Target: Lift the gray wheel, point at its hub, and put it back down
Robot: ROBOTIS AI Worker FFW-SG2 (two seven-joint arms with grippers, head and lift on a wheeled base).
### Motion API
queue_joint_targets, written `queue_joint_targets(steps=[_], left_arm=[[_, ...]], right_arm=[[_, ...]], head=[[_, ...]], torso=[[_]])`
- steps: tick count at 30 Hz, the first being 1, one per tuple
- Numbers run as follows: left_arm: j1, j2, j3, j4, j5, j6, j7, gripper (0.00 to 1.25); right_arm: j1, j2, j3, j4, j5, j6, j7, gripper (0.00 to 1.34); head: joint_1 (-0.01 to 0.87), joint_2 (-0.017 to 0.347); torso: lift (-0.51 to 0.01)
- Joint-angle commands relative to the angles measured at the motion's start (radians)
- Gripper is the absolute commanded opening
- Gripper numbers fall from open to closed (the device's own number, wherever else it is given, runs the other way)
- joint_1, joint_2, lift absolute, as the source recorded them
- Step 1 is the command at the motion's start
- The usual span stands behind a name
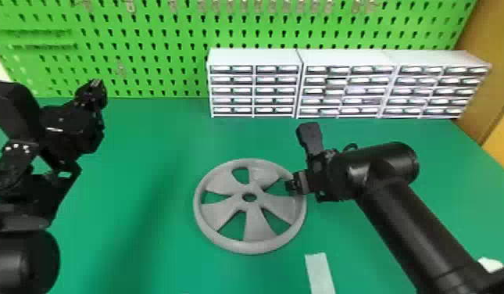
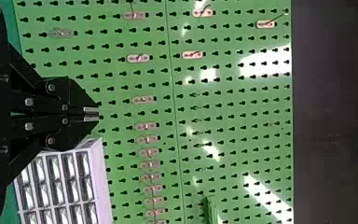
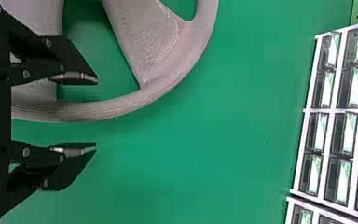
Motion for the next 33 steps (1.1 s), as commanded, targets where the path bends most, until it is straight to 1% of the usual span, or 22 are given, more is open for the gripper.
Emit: queue_joint_targets(steps=[1,8,11,15,18,20,23,24,27,29,33], left_arm=[[0.001,0.001,0.0,0.0,0.0,0.0,0.0,0.03],[0.002,0.001,-0.001,0.001,0.002,0.0,-0.002,0.03],[0.001,0.002,-0.003,0.003,0.003,0.0,-0.002,0.03],[-0.002,0.005,-0.006,0.009,0.018,0.002,-0.005,0.03],[-0.005,0.005,-0.006,0.015,0.02,0.002,-0.009,0.03],[-0.008,0.007,-0.012,0.02,0.02,0.002,-0.011,0.03],[-0.016,0.007,-0.024,0.035,0.031,0.002,-0.012,0.04],[-0.019,0.007,-0.03,0.041,0.034,0.002,-0.015,0.04],[-0.033,0.01,-0.058,0.066,0.035,0.0,-0.02,0.04],[-0.044,0.011,-0.082,0.084,0.034,-0.001,-0.02,0.05],[-0.062,0.008,-0.108,0.124,0.029,-0.037,-0.018,0.08]], right_arm=[[-0.001,0.002,-0.01,0.0,0.008,-0.005,0.0,0.75],[-0.006,0.003,-0.052,-0.006,0.021,-0.03,0.0,0.92],[0.006,0.002,-0.075,-0.035,0.047,-0.065,0.0,0.97],[0.025,-0.001,-0.104,-0.098,0.087,-0.12,0.0,0.97],[0.058,-0.003,-0.129,-0.173,0.14,-0.199,0.0,0.97],[0.081,-0.003,-0.152,-0.215,0.159,-0.248,-0.002,0.97],[0.117,0.0,-0.199,-0.255,0.161,-0.327,-0.002,0.97],[0.129,0.005,-0.216,-0.262,0.161,-0.357,0.0,0.97],[0.158,0.006,-0.253,-0.285,0.152,-0.427,0.0,0.97],[0.174,0.002,-0.265,-0.304,0.147,-0.467,0.0,0.97],[0.201,0.002,-0.285,-0.347,0.132,-0.51,0.0,0.97]], head=[[0.692,0.048],[0.692,0.048],[0.692,0.048],[0.692,0.048],[0.692,0.048],[0.692,0.048],[0.692,0.048],[0.692,0.048],[0.692,0.048],[0.692,0.048],[0.692,0.048]], torso=[[-0.088],[-0.088],[-0.088],[-0.088],[-0.088],[-0.088],[-0.088],[-0.088],[-0.088],[-0.088],[-0.088]])
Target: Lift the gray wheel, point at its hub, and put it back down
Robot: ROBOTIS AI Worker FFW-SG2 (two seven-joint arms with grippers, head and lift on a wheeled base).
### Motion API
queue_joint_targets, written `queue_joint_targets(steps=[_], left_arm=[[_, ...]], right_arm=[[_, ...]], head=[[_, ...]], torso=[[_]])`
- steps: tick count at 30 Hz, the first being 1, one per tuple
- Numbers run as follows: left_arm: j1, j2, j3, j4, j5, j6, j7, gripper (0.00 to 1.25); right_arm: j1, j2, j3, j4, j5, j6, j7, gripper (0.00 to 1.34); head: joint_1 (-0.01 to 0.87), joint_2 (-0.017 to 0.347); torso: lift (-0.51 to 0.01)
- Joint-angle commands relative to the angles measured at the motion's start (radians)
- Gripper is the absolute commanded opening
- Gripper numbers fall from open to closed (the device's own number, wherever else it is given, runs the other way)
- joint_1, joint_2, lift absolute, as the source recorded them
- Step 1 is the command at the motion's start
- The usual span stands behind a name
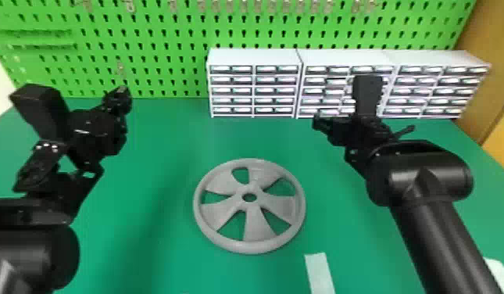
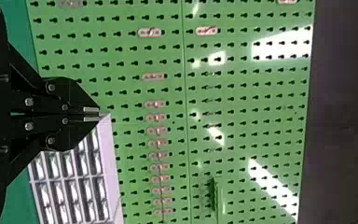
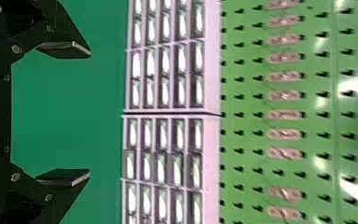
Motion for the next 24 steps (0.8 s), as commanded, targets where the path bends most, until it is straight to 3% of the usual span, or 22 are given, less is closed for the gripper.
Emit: queue_joint_targets(steps=[1,4,10,18,22,24], left_arm=[[-0.024,-0.004,-0.03,0.044,-0.007,-0.03,0.0,0.1],[-0.04,-0.012,-0.037,0.066,-0.02,-0.03,0.002,0.14],[-0.08,-0.03,-0.05,0.139,-0.003,-0.072,0.003,0.37],[-0.139,-0.048,-0.099,0.224,-0.024,-0.11,0.056,0.76],[-0.156,-0.048,-0.134,0.248,-0.006,-0.11,0.125,1.01],[-0.167,-0.048,-0.145,0.262,-0.007,-0.11,0.128,1.05]], right_arm=[[0.033,0.0,-0.023,-0.057,-0.019,-0.053,0.0,0.97],[0.053,0.002,-0.023,-0.1,-0.019,-0.086,0.0,0.97],[0.094,0.0,0.0,-0.162,0.018,-0.18,-0.002,0.97],[0.145,0.003,0.014,-0.216,0.045,-0.249,-0.015,1.0],[0.175,-0.005,0.035,-0.219,0.051,-0.31,-0.058,1.03],[0.188,-0.008,0.046,-0.219,0.051,-0.333,-0.087,1.05]], head=[[0.692,0.048],[0.692,0.048],[0.692,0.048],[0.692,0.048],[0.692,0.048],[0.692,0.048]], torso=[[-0.088],[-0.088],[-0.088],[-0.088],[-0.088],[-0.088]])
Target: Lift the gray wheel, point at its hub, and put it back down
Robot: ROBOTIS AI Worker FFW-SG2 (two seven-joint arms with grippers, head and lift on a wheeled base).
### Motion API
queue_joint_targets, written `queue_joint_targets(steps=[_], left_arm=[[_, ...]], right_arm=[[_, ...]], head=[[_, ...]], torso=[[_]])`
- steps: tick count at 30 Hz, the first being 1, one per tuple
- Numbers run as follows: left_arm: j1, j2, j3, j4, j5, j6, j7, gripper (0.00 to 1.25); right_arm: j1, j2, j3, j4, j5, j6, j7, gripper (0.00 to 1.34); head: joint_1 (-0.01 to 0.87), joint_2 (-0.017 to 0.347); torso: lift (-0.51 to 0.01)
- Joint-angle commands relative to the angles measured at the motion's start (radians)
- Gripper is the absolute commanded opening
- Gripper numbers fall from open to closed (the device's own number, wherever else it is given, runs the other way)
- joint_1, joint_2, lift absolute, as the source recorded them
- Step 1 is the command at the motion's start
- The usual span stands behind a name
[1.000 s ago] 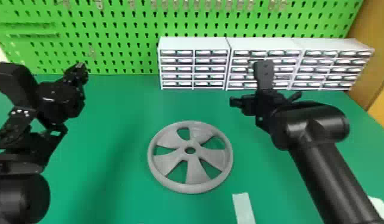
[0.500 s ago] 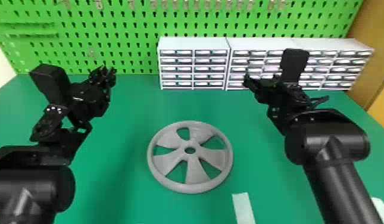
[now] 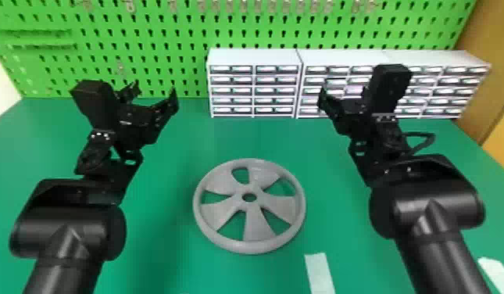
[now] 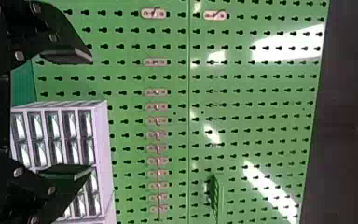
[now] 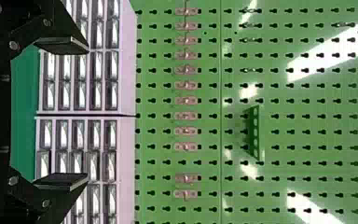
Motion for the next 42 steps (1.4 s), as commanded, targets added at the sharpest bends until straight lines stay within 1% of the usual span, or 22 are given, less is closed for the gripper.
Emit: queue_joint_targets(steps=[1,4,8,12,14,16,18,20,23,33,38,42], left_arm=[[-0.025,0.0,-0.033,0.031,0.006,0.0,0.01,1.06],[-0.046,0.0,-0.06,0.051,0.0,0.0,0.025,1.06],[-0.057,0.0,-0.095,0.059,-0.008,0.0,0.081,1.05],[-0.062,0.0,-0.106,0.064,-0.013,0.0,0.096,1.0],[-0.06,0.0,-0.105,0.065,-0.019,0.0,0.091,0.97],[-0.06,0.0,-0.098,0.065,-0.019,-0.002,0.082,0.97],[-0.059,0.0,-0.088,0.067,-0.019,-0.002,0.071,0.97],[-0.059,0.0,-0.083,0.068,-0.019,-0.002,0.07,0.97],[-0.053,0.0,-0.072,0.068,-0.019,-0.002,0.07,0.96],[-0.046,0.0,-0.051,0.068,0.0,-0.002,0.045,0.97],[-0.062,0.0,-0.04,0.067,0.001,0.009,0.01,0.97],[-0.085,0.0,-0.02,0.053,0.0,0.007,-0.004,0.97]], right_arm=[[0.031,-0.008,0.028,-0.002,0.002,-0.061,-0.049,1.06],[0.048,-0.013,0.049,-0.002,0.004,-0.081,-0.098,1.1],[0.06,-0.017,0.064,-0.001,0.022,-0.101,-0.114,1.17],[0.071,-0.027,0.064,0.002,0.042,-0.127,-0.115,1.19],[0.071,-0.031,0.061,0.002,0.039,-0.127,-0.114,1.19],[0.068,-0.034,0.06,0.008,0.028,-0.129,-0.114,1.19],[0.065,-0.039,0.057,0.018,0.021,-0.136,-0.098,1.2],[0.063,-0.039,0.044,0.038,0.022,-0.175,-0.068,1.22],[0.063,-0.037,0.04,0.059,0.021,-0.214,-0.049,1.26],[0.055,-0.036,0.032,0.074,0.004,-0.213,-0.039,1.26],[0.039,-0.036,0.025,0.081,-0.005,-0.213,-0.02,1.26],[0.0,-0.041,0.021,0.091,-0.01,-0.214,-0.008,1.27]], head=[[0.692,0.048],[0.692,0.048],[0.692,0.048],[0.692,0.048],[0.692,0.048],[0.692,0.048],[0.692,0.048],[0.692,0.048],[0.692,0.048],[0.692,0.048],[0.692,0.048],[0.692,0.048]], torso=[[-0.088],[-0.088],[-0.088],[-0.088],[-0.088],[-0.088],[-0.088],[-0.088],[-0.088],[-0.088],[-0.088],[-0.088]])
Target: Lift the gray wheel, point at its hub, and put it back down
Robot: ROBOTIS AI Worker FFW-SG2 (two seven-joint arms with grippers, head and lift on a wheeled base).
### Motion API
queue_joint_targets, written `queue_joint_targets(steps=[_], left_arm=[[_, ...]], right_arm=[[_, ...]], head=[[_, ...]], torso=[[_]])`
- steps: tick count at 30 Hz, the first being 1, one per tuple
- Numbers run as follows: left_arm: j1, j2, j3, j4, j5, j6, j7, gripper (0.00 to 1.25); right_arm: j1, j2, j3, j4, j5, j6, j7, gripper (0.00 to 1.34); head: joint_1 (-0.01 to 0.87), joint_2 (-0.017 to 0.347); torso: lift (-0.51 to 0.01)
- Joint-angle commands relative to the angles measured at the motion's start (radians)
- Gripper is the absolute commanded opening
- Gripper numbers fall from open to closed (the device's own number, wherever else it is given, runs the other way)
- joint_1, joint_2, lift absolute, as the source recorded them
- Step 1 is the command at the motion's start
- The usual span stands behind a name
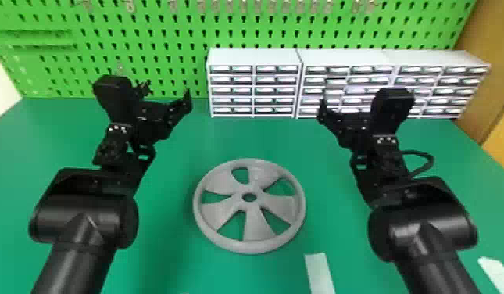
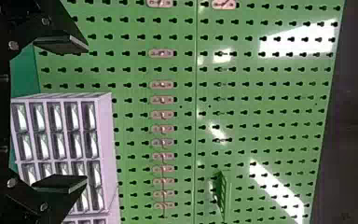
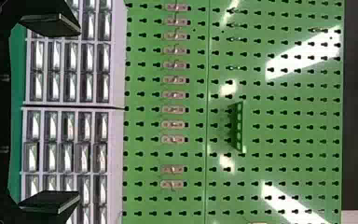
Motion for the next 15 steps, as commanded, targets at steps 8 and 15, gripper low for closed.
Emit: queue_joint_targets(steps=[8,15], left_arm=[[-0.129,0.002,0.067,-0.018,0.0,-0.003,-0.005,0.97],[-0.242,0.011,0.073,-0.018,0.02,-0.017,-0.005,0.97]], right_arm=[[-0.163,-0.006,-0.002,0.078,-0.03,-0.064,0.007,1.28],[-0.272,-0.015,0.016,0.121,-0.044,-0.101,0.007,1.3]], head=[[0.692,0.048],[0.692,0.048]], torso=[[-0.088],[-0.088]])
